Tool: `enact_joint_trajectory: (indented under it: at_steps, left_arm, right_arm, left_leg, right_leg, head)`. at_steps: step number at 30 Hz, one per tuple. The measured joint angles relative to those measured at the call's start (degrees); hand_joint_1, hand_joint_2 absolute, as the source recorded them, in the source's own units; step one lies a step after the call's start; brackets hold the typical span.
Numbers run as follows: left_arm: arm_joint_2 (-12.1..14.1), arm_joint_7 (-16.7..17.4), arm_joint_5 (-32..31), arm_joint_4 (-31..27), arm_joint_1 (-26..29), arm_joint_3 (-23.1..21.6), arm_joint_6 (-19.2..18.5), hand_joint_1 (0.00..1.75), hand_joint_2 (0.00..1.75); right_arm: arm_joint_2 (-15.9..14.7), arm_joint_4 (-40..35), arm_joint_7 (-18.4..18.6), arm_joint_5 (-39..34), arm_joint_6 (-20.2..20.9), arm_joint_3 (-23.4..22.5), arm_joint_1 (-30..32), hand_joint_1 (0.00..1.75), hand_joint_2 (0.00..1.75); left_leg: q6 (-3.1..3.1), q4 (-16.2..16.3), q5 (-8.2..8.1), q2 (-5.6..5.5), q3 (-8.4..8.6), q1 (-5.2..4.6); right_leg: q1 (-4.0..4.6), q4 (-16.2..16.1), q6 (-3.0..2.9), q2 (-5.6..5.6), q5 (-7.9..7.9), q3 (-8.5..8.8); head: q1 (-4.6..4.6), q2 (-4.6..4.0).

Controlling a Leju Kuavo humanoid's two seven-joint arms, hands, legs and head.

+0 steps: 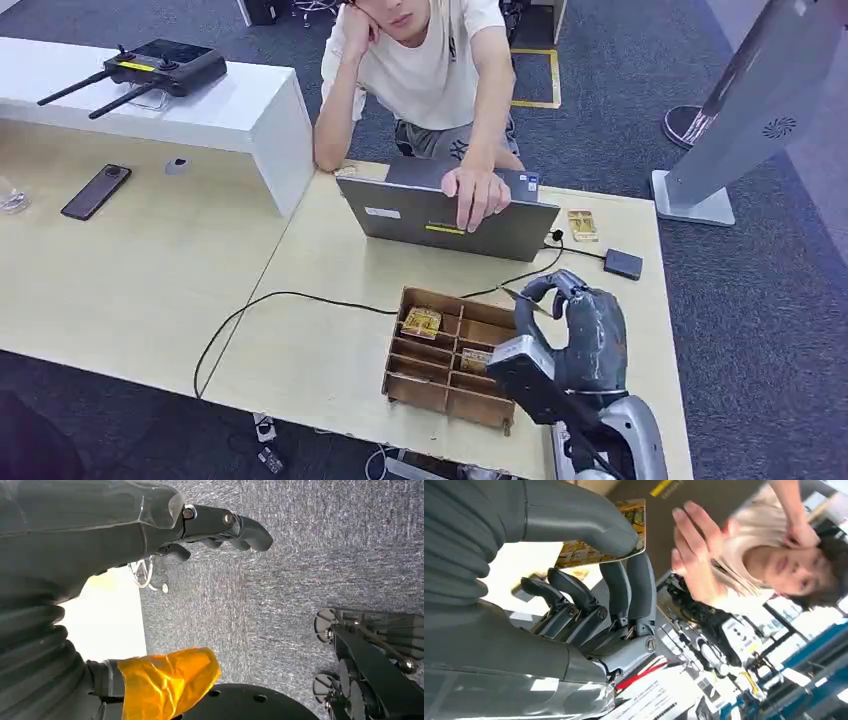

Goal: Pass the card to the sensor for recognition and then transmit it.

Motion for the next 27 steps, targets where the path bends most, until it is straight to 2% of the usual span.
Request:
enact_joint_trajectory:
  at_steps: [5,10,19,27]
  left_arm:
    - [0.0,-0.11,-1.11,-0.02,-0.07,-0.02,-0.22,0.0,1.75]
    - [0.13,-0.13,-2.49,-0.02,-0.24,-0.92,-0.22,0.0,1.75]
    - [0.22,0.07,-5.53,0.02,-1.19,-3.72,0.04,0.0,1.75]
    - [0.35,0.65,-7.21,0.13,-1.69,-5.81,0.11,0.0,1.75]
  right_arm:
    - [0.7,-0.72,-0.87,-1.35,0.68,-0.59,-3.23,1.75,1.75]
    - [2.55,0.78,-1.13,-1.38,1.35,-0.5,-9.01,1.75,1.75]
    - [6.76,9.82,1.36,0.94,2.16,0.48,-21.35,1.75,1.75]
    - [9.66,19.51,3.3,5.07,2.19,1.68,-28.81,1.75,1.75]
  left_leg:
    - [0.0,0.0,0.01,0.01,0.01,0.0]
    - [-0.03,0.0,0.06,0.01,0.0,0.01]
    - [-0.07,0.0,0.1,0.0,0.01,0.01]
    - [-0.07,0.0,0.1,-0.01,0.01,0.01]
  right_leg:
    - [0.0,0.01,0.0,0.01,0.01,0.01]
    - [0.0,0.03,-0.02,0.01,0.04,0.01]
    - [0.0,0.06,-0.03,0.02,0.06,0.01]
    - [0.01,0.06,-0.03,0.0,0.05,0.0]
  head:
    - [0.0,0.0]
    - [0.0,0.0]
    - [0.0,0.0]
    - [-0.02,0.0]
